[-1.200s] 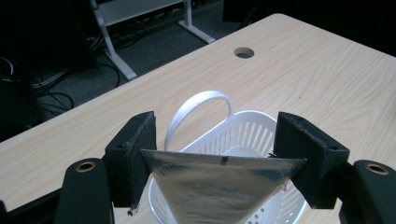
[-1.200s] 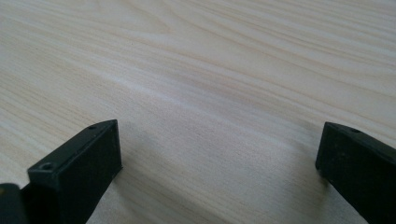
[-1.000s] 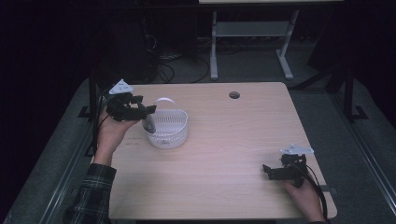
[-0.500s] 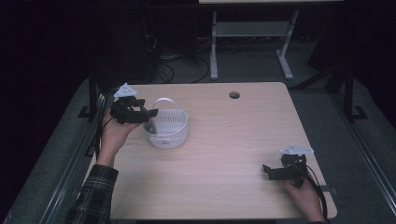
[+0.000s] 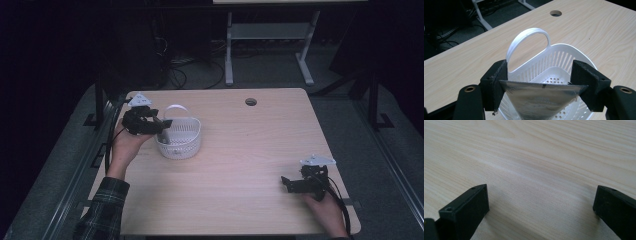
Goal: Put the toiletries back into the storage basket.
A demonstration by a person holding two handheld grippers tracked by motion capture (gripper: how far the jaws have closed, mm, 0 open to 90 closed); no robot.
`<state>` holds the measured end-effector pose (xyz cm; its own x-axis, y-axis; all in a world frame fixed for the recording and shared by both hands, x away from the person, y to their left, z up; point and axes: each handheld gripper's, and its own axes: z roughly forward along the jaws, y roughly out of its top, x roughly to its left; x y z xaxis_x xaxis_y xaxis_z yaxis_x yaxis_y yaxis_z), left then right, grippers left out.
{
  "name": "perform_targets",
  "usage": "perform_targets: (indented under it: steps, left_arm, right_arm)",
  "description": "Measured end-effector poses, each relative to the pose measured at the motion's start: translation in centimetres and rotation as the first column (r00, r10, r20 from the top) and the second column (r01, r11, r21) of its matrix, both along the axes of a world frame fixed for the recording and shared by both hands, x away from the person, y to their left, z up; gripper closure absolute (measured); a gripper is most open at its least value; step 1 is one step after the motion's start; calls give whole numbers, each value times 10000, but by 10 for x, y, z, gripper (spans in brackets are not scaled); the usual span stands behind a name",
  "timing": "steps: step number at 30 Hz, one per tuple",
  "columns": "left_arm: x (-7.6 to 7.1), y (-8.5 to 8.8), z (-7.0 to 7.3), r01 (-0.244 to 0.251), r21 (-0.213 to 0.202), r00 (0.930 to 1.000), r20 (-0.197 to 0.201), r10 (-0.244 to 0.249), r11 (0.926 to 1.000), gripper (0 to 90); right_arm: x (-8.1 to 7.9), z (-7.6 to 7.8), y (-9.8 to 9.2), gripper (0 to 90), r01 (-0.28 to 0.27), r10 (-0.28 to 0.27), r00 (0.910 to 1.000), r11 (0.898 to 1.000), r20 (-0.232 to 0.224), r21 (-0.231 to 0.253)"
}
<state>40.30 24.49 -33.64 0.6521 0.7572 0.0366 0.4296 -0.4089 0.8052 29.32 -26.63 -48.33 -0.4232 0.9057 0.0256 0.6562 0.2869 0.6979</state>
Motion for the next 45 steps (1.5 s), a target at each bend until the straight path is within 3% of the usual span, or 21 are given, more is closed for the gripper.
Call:
perform_targets:
  steps: [10,17,30,41,45]
  left_arm:
    - [2,-2,-6,-40,226,10000,-78,42,9997,296]
    - [4,0,-17,-128,297,9993,-353,138,9995,296]
    - [5,-1,-23,-59,403,9980,-633,84,9992,296]
    - [6,0,-24,62,340,9973,-730,-37,9994,292]
    - [6,2,-23,16,69,9979,-643,-12,10000,222]
  right_arm:
    - [0,0,0,0,-2,2,10000,10000,1,-5]
    - [0,0,0,0,-2,2,10000,10000,4,-9]
    - [0,0,0,0,0,0,10000,10000,-1,-8]
    - [0,0,0,0,-4,4,10000,10000,3,-8]
    - [0,0,0,0,-8,8,10000,10000,6,-10]
